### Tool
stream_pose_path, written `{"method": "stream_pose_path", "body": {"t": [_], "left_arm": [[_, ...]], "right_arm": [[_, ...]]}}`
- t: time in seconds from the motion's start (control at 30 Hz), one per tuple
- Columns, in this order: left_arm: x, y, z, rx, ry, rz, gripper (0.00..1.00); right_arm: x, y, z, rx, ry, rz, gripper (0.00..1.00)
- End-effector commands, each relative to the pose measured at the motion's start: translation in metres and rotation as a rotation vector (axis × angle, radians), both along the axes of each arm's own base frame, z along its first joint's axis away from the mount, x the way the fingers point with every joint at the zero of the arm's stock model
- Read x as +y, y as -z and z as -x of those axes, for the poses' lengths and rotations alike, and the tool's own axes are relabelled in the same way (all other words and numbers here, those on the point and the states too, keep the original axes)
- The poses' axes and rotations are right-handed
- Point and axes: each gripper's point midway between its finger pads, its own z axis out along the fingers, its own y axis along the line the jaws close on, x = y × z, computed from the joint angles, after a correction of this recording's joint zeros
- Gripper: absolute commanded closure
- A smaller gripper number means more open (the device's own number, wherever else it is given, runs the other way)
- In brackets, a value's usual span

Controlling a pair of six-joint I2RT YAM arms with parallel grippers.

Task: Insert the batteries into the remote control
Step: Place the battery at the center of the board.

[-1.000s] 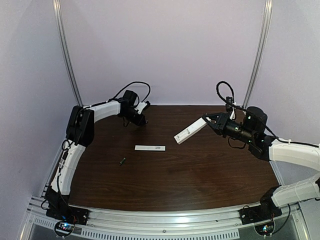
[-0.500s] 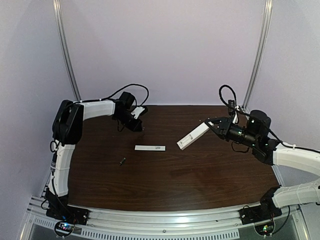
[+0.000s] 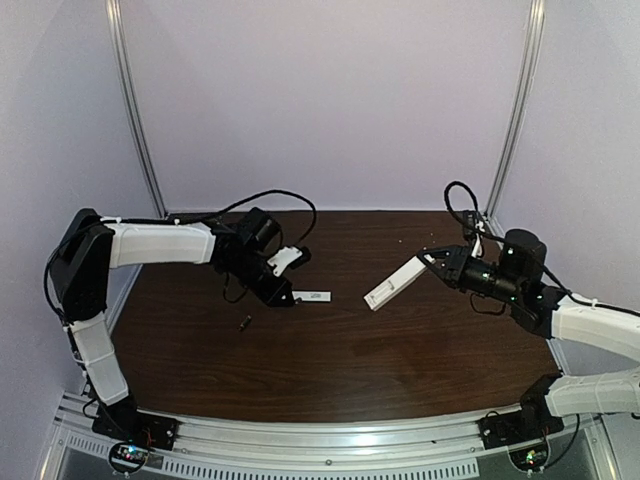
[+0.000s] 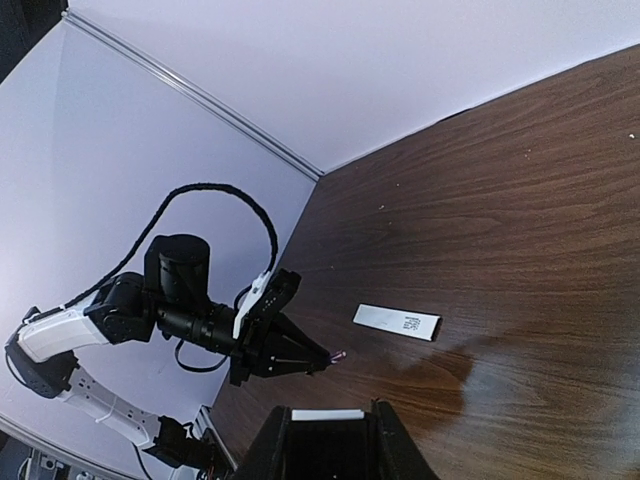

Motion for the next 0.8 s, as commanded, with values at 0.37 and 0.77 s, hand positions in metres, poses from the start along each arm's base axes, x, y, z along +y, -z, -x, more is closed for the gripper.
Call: {"method": "stream_pose_path", "body": {"t": [0.37, 0.77], "left_arm": [[-0.024, 0.029, 0.057, 0.059, -0.108, 0.029, 1.00], [-0.032, 0.048, 0.058, 0.111, -0.162, 0.033, 1.00]], "right_arm": [[-0.003, 0.053, -0.001, 0.087, 0.024, 0.011, 1.00], [0.005, 0.068, -0.005, 0.103, 0.020, 0.016, 1.00]]}}
